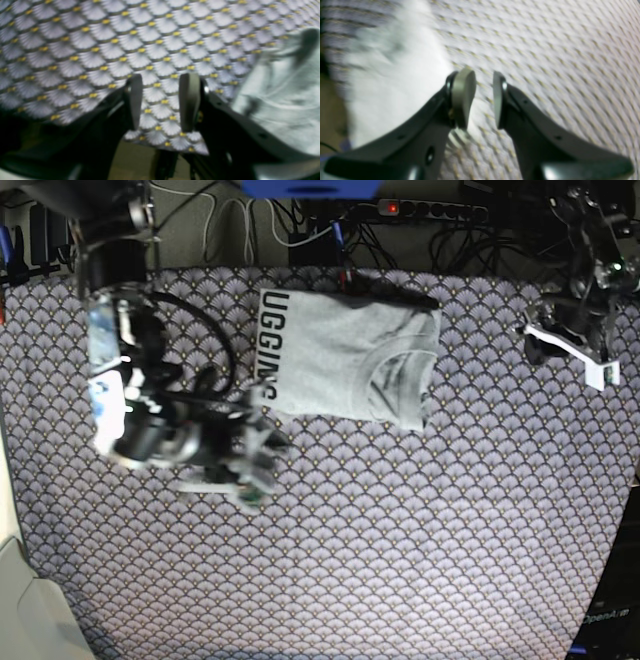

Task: Fold the T-shirt properly
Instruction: 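Release the shirt and lift the right gripper away from the bundle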

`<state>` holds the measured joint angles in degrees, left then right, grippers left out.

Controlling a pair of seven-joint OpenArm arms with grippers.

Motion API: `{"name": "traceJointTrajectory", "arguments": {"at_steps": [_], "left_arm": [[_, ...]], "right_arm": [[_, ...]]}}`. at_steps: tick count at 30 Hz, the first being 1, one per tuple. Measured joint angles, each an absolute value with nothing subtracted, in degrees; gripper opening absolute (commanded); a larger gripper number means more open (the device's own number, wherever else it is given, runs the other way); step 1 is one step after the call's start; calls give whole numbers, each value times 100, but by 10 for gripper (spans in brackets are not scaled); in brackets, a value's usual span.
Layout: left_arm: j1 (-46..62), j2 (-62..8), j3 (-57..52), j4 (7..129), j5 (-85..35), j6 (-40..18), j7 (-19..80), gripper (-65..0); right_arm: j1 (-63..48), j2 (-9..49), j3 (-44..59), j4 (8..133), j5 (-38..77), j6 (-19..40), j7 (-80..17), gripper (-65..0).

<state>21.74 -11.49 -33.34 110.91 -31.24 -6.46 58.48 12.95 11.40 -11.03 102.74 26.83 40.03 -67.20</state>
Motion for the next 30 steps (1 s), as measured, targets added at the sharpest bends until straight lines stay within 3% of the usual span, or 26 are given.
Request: {"name": "traceJointTrajectory", "arguments": {"at_steps": [2,4,6,9,14,20,30], "left_arm": [[2158,-1140,-3332,11096,-3253,-637,5841,-407],[2193,-1140,-3321,11100,-3356,-642,5885,-430],[2226,-1131,-3321,11102,-3317,-635,6246,-525],[2270,-1120,-3312,11078,-3308,-624,6582,-650],[2252,-1114,-3205,11089,-3269,-622,6947,-646],[2252,-1194,-2056,11078,-3229,-598,7011,-646],[2036,-1098,-132,10724,-1671,-600,6923,-646]], "right_arm": [[1028,1400,-628,10344,2703,4003,-6735,-495],[731,1586,-220,10361,2687,4003,-6759,-566],[473,1723,134,10361,2670,4005,-6759,-650],[215,1841,447,10350,2674,4003,-6757,-650],[-89,1824,497,10350,2700,4003,-6689,-650],[-193,1647,493,10350,2705,4003,-6698,-650],[-193,1636,484,10346,2694,4003,-6711,-650]]}}
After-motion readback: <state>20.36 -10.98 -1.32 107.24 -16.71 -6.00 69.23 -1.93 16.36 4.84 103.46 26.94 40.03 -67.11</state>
